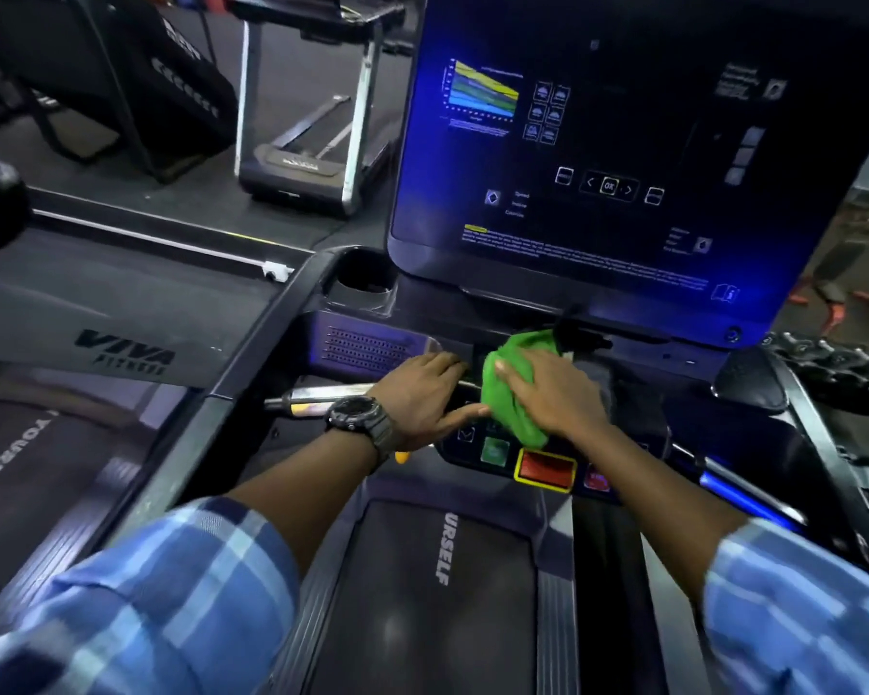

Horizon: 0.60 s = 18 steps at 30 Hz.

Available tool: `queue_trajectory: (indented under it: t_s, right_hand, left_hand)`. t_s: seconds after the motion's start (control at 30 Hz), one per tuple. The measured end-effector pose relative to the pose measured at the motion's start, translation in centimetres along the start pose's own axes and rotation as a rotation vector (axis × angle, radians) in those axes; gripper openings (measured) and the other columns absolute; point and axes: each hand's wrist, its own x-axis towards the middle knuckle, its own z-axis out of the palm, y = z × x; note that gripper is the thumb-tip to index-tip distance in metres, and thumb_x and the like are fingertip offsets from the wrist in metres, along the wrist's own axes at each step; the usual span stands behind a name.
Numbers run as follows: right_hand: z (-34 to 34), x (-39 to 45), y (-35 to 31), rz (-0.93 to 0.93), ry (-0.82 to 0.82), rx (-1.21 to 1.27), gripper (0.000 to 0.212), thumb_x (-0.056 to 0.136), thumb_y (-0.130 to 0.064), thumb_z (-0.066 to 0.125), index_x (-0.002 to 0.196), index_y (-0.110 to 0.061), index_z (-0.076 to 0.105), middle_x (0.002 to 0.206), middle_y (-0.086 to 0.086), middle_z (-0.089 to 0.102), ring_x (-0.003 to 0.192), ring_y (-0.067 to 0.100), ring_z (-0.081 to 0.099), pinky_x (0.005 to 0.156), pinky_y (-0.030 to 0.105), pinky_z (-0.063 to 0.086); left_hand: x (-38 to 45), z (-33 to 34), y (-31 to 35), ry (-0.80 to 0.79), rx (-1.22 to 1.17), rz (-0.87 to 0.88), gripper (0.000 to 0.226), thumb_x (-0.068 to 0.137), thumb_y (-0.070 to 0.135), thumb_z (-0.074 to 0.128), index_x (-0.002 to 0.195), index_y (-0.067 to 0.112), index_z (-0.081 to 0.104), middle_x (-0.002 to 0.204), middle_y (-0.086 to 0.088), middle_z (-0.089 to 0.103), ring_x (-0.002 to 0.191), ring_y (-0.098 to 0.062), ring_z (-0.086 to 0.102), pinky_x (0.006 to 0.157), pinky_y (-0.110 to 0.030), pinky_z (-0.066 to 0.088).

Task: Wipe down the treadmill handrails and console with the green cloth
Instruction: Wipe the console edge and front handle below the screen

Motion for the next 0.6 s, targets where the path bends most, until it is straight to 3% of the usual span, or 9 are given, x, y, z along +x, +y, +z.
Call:
queue_trajectory:
  t_s: [0.07, 0.17, 0.33, 0.47, 0.6]
  right_hand:
    - [0.4, 1.3, -3.4, 0.095, 0.024, 0.075, 0.056, 0.097, -0.061, 0.030, 0.118, -0.020, 0.062, 0.125, 0.010, 0.062, 0.115, 0.033, 0.057, 0.090, 0.040, 0.045]
    - [1.7, 1.3, -6.9, 0.051, 0.065, 0.119, 0.054, 0.099, -0.055, 0.030, 0.126, -0.017, 0.056, 0.134, 0.008, 0.056, 0.124, 0.029, 0.050, 0.099, 0.039, 0.041]
    - [3.6, -0.2, -5.3, -0.496, 0.240, -0.136, 0.055, 0.093, -0.055, 0.039, 0.126, -0.016, 0.060, 0.135, 0.010, 0.055, 0.124, 0.028, 0.050, 0.107, 0.039, 0.041]
    - [3.9, 1.2, -6.9, -0.464, 0.221, -0.215, 0.060, 0.088, -0.063, 0.038, 0.117, -0.017, 0.063, 0.127, 0.010, 0.058, 0.116, 0.029, 0.052, 0.096, 0.042, 0.047]
    - [5.2, 1.8, -11.5, -0.561, 0.156, -0.282, 0.051, 0.091, -0.058, 0.032, 0.099, -0.017, 0.063, 0.105, 0.009, 0.064, 0.097, 0.030, 0.056, 0.080, 0.043, 0.046]
  left_hand:
    - [0.0, 0.2, -0.2, 0.005, -0.014, 0.000, 0.090, 0.088, 0.076, 0.018, 0.126, 0.004, 0.056, 0.119, -0.014, 0.061, 0.105, -0.032, 0.057, 0.096, -0.043, 0.046]
    - [-0.7, 0.2, -1.9, -0.032, 0.012, -0.045, 0.096, 0.084, 0.081, 0.016, 0.124, 0.005, 0.058, 0.114, -0.015, 0.063, 0.103, -0.033, 0.058, 0.096, -0.043, 0.046]
    - [-2.5, 1.3, -4.1, -0.105, 0.070, -0.050, 0.093, 0.081, 0.087, 0.013, 0.119, 0.015, 0.059, 0.112, -0.010, 0.065, 0.098, -0.032, 0.060, 0.089, -0.043, 0.047]
    - [-3.7, 0.7, -5.1, -0.102, 0.073, -0.106, 0.088, 0.083, 0.084, 0.015, 0.116, 0.015, 0.060, 0.108, -0.008, 0.065, 0.097, -0.031, 0.060, 0.089, -0.041, 0.046]
    - [-6.8, -1.0, -7.8, -0.123, 0.202, -0.198, 0.087, 0.082, 0.087, 0.021, 0.112, 0.016, 0.061, 0.106, -0.005, 0.065, 0.102, -0.027, 0.058, 0.097, -0.040, 0.043]
